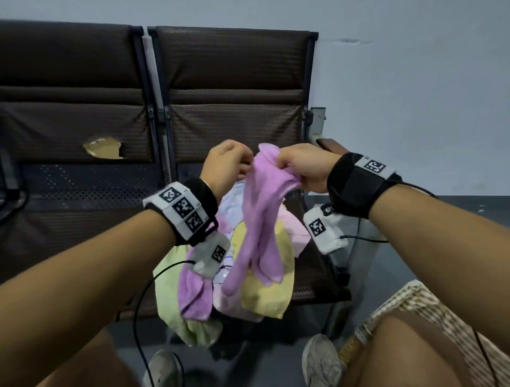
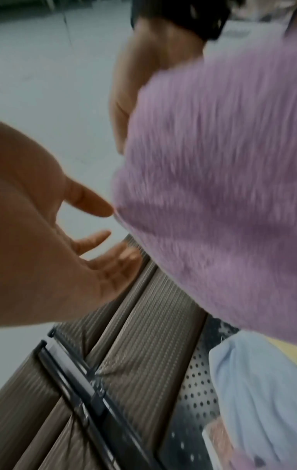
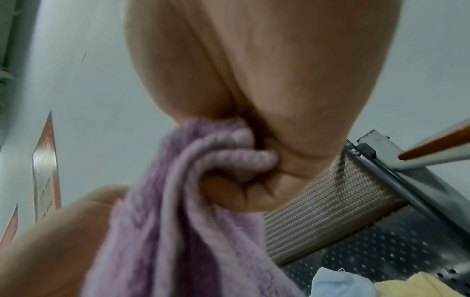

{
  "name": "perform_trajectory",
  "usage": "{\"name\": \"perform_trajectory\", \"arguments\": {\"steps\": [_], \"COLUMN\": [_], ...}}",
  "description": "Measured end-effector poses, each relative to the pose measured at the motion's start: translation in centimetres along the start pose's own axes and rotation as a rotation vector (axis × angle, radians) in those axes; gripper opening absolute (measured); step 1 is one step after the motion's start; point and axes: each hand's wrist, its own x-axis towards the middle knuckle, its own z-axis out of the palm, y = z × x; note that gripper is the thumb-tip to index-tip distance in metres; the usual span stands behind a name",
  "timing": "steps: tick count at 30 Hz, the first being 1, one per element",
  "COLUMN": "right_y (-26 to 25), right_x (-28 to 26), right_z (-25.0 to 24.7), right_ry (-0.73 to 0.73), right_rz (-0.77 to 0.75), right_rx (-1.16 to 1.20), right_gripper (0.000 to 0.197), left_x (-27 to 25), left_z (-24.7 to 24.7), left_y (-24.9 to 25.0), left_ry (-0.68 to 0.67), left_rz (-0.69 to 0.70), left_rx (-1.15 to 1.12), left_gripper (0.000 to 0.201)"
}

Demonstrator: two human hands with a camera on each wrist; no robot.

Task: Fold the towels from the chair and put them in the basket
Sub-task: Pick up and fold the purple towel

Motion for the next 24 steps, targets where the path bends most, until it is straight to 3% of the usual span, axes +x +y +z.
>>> {"name": "perform_trajectory", "arguments": {"steps": [2, 4, 6, 7, 8, 10, 12, 13, 15, 18, 21, 24], "right_y": [-0.4, -0.7, -1.1, -1.2, -1.2, -1.3, -1.1, -1.1, -0.8, -0.4, 0.0, 2.0], "right_x": [-0.1, 0.1, 0.2, 0.4, 0.7, 1.3, 2.3, 2.7, 3.3, 4.0, 4.2, 3.7], "right_z": [0.0, -0.3, -0.7, -1.2, -1.8, -3.2, -4.4, -4.9, -5.8, -6.2, -6.0, -5.5], "right_ry": [-0.055, -0.08, -0.084, -0.096, -0.111, -0.084, 0.091, 0.205, 0.35, 0.447, 0.422, 0.315], "right_rz": [-0.013, -0.005, 0.012, 0.028, 0.035, -0.01, -0.098, -0.146, -0.237, -0.324, -0.389, -0.386], "right_rx": [0.019, 0.047, 0.048, 0.042, -0.006, -0.341, -0.755, -0.834, -0.717, -0.487, -0.403, -0.491], "right_gripper": [0.02, 0.024, 0.011, 0.007, 0.015, 0.031, 0.03, 0.025, 0.016, 0.02, 0.028, 0.03], "left_x": [0.7, 1.2, 1.5, 1.8, 2.4, 3.5, 4.5, 5.1, 6.2, 7.2, 7.2, 6.1], "left_z": [-0.4, -1.0, -1.7, -2.0, -2.0, -2.1, -1.8, -1.7, -1.5, -1.3, -1.7, -2.5], "left_y": [-0.1, 0.0, -0.1, 0.0, -0.1, -0.4, -0.3, -0.1, 0.3, 1.6, 2.0, -0.1], "left_ry": [0.033, -0.169, -0.413, -0.442, -0.392, -0.184, -0.063, -0.021, 0.043, 0.073, 0.048, 0.031], "left_rz": [-0.052, -0.131, -0.222, -0.247, -0.242, -0.162, -0.072, -0.029, 0.053, 0.155, 0.184, 0.048], "left_rx": [0.08, 0.041, -0.114, -0.137, -0.112, 0.008, 0.114, 0.171, 0.214, 0.162, 0.076, 0.007], "left_gripper": [0.035, 0.046, 0.043, 0.04, 0.036, 0.024, 0.01, 0.009, 0.014, 0.021, 0.019, 0.017]}}
